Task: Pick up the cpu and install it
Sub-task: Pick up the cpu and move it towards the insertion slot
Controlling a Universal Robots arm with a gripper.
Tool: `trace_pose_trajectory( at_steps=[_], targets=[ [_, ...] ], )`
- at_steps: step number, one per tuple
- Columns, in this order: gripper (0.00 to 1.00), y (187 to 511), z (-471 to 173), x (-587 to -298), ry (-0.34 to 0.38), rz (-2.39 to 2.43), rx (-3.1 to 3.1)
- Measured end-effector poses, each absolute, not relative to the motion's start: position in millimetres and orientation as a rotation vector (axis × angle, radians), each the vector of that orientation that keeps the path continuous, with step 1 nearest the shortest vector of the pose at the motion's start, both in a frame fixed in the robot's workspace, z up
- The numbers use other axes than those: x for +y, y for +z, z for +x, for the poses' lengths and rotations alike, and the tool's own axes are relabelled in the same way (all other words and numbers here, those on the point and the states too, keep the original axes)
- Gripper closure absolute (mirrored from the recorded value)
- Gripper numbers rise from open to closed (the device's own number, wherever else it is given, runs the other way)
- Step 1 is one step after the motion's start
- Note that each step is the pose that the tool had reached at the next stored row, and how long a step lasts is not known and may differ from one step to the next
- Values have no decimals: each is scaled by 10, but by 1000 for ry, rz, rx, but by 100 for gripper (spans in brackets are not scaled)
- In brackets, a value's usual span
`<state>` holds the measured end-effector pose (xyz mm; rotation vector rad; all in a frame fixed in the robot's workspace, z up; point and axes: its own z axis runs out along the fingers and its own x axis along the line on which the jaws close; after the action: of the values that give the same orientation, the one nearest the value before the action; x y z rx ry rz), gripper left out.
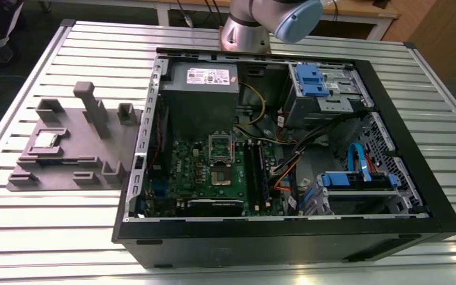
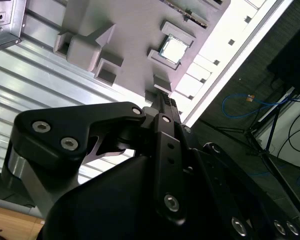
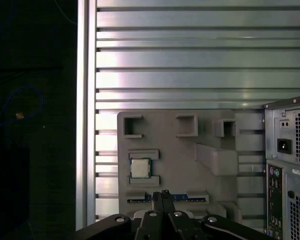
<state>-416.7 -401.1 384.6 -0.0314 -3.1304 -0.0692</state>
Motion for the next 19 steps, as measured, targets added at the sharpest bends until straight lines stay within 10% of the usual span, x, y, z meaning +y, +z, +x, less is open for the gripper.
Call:
trace_pose_trajectory(
  at_steps=[6, 19],
  targets=[
    [89, 3846, -4167, -4011, -69, -31, -3130],
    [47, 3841, -4167, -4009, -69, -24, -3130]
  ],
)
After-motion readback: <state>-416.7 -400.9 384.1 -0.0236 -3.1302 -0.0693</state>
